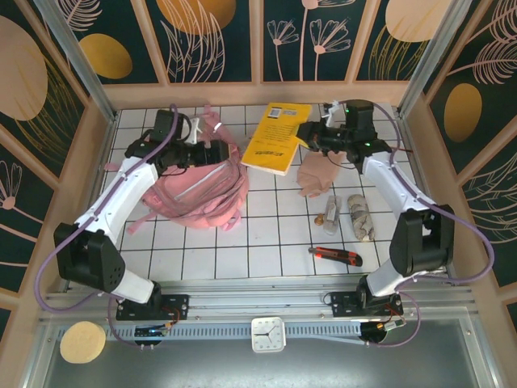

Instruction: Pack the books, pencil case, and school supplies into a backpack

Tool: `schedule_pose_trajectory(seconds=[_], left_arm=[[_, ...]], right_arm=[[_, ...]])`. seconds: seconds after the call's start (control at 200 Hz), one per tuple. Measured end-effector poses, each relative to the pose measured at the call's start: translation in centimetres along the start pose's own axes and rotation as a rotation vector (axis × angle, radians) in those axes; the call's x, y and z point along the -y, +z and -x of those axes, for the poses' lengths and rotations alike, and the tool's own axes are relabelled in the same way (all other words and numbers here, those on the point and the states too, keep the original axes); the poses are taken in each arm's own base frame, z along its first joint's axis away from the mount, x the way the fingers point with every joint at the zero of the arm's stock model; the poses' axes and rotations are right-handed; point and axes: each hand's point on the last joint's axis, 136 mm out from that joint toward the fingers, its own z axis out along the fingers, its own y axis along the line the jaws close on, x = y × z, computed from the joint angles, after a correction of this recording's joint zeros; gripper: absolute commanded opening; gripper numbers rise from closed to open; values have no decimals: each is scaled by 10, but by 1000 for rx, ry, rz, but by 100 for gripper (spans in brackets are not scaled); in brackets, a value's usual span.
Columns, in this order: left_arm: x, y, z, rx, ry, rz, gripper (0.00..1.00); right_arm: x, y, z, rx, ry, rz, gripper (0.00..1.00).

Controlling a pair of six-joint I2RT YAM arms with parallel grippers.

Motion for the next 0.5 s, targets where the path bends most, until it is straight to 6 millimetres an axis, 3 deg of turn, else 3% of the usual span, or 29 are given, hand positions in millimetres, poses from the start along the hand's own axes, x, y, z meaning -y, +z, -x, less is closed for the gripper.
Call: schedule_pose_trajectory(seconds=[0.15, 0.235, 0.355, 0.5], left_arm=[[5, 33, -56, -159, 215, 100, 71], [-7, 49, -79, -245, 260, 138, 61], [-25, 57, -92, -306, 292, 186, 59], [-32, 60, -97, -323, 317, 205, 52]], right_arm=[[13, -16, 3, 38, 10, -62, 0], [14, -14, -1, 27, 14, -71, 0], [17, -12, -6, 12, 25, -80, 0], [20, -14, -12, 4, 39, -93, 0]])
